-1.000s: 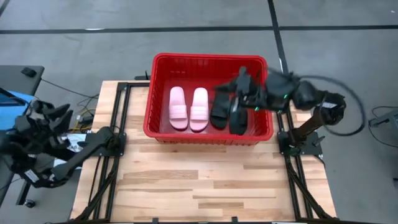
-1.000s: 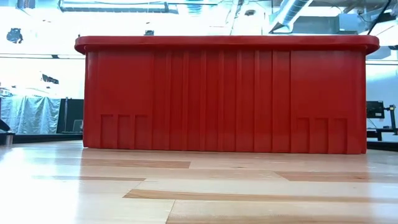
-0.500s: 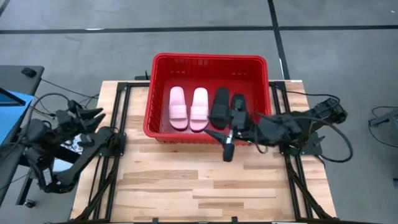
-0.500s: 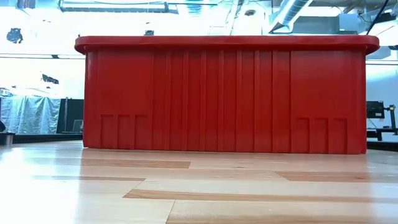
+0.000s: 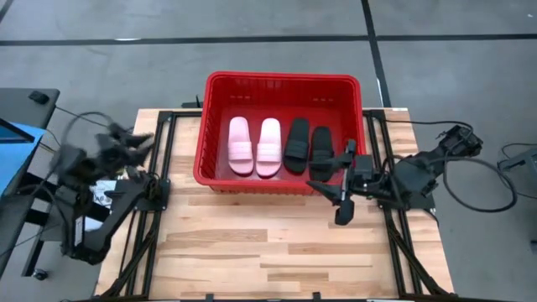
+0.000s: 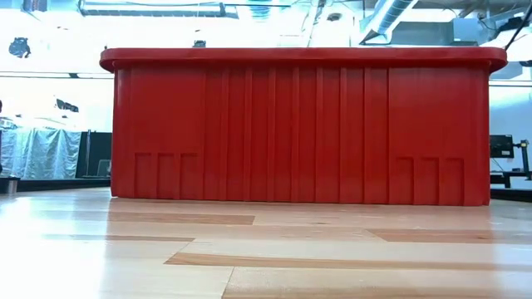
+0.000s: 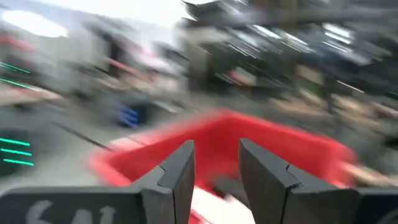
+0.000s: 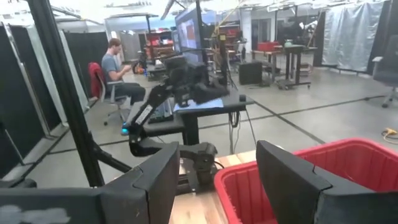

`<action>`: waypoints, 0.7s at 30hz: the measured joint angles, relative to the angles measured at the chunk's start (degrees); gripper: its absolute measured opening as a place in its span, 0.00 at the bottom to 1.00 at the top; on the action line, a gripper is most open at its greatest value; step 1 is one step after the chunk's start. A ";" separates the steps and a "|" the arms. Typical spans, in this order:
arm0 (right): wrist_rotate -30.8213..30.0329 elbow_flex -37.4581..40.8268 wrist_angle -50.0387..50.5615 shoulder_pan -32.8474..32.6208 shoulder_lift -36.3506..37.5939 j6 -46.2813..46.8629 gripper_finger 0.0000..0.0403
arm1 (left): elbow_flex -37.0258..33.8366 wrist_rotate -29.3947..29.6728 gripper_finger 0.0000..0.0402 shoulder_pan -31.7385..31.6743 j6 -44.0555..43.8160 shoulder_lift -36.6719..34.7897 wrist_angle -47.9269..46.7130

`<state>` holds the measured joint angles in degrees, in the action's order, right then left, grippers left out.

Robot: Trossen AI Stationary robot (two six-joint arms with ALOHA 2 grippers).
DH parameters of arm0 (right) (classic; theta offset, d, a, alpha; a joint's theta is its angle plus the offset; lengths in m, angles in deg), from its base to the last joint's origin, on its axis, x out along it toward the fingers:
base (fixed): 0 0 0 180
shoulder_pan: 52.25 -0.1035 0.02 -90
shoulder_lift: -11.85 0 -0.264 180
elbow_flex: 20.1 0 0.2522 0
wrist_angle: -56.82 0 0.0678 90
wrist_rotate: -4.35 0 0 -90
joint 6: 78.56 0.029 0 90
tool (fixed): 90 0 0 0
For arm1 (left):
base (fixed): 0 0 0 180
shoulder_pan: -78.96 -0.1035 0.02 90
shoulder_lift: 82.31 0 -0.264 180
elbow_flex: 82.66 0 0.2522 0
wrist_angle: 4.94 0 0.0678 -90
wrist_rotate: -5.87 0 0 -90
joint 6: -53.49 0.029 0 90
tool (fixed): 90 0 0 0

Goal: Pick and place slides into bin
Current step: Return to Home Position

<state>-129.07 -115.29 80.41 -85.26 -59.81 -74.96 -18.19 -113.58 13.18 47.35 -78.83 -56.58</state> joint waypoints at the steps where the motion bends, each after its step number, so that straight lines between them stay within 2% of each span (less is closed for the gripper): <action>1: 0.18 0.18 -0.02 0.00 0.26 0.02 0.50 | -0.02 -5.45 0.28 0.19 0.72 1.53 -1.57; 3: 1.12 0.24 -0.07 0.02 0.46 0.02 0.51 | -0.03 -16.50 0.28 1.46 2.81 4.76 -5.04; 5: 1.93 0.26 -0.46 0.02 0.46 0.23 0.51 | 0.00 -24.17 0.28 6.04 3.53 7.83 -8.01; 7: 2.92 0.26 -0.58 0.02 0.26 0.78 0.51 | 1.17 -29.59 0.28 11.33 4.49 10.59 -13.14; 9: 3.08 0.31 -0.44 0.02 0.15 0.94 0.51 | 3.70 -31.00 0.28 17.09 9.19 13.50 -23.92; 10: 3.07 0.31 -0.51 0.02 0.03 1.04 0.51 | 5.44 -28.64 0.28 19.94 13.50 14.97 -30.55; 11: 3.06 0.28 -0.69 0.02 -0.32 1.40 0.51 | 7.64 -23.60 0.28 22.81 18.81 16.58 -37.54; 13: 3.06 0.29 -0.25 0.02 -0.79 1.97 0.50 | 12.47 -6.50 0.28 27.28 28.32 19.57 -49.86; 14: 3.17 0.36 0.04 0.00 -0.88 2.00 0.50 | 14.41 2.08 0.28 29.06 29.60 20.29 -52.59; 15: 3.49 0.39 0.02 0.00 -0.89 2.17 0.50 | 16.28 8.22 0.28 30.48 29.05 20.29 -52.19; 16: 3.61 0.33 -0.02 0.00 -0.80 2.45 0.50 | 18.09 11.95 0.28 31.73 27.15 19.49 -49.31; 18: 3.99 0.28 0.41 0.00 -0.66 2.42 0.51 | 20.29 13.64 0.28 33.72 23.46 16.35 -38.97; 20: 4.15 0.28 1.00 0.00 -0.76 1.90 0.51 | 20.35 13.99 0.28 34.93 20.26 12.35 -27.76; 21: 4.13 0.28 1.18 0.00 -0.76 1.30 0.51 | 19.66 16.13 0.28 35.26 19.13 10.64 -23.55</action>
<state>-124.93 -115.01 81.59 -85.26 -60.58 -73.67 1.47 -97.45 48.45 66.48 -68.19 -80.13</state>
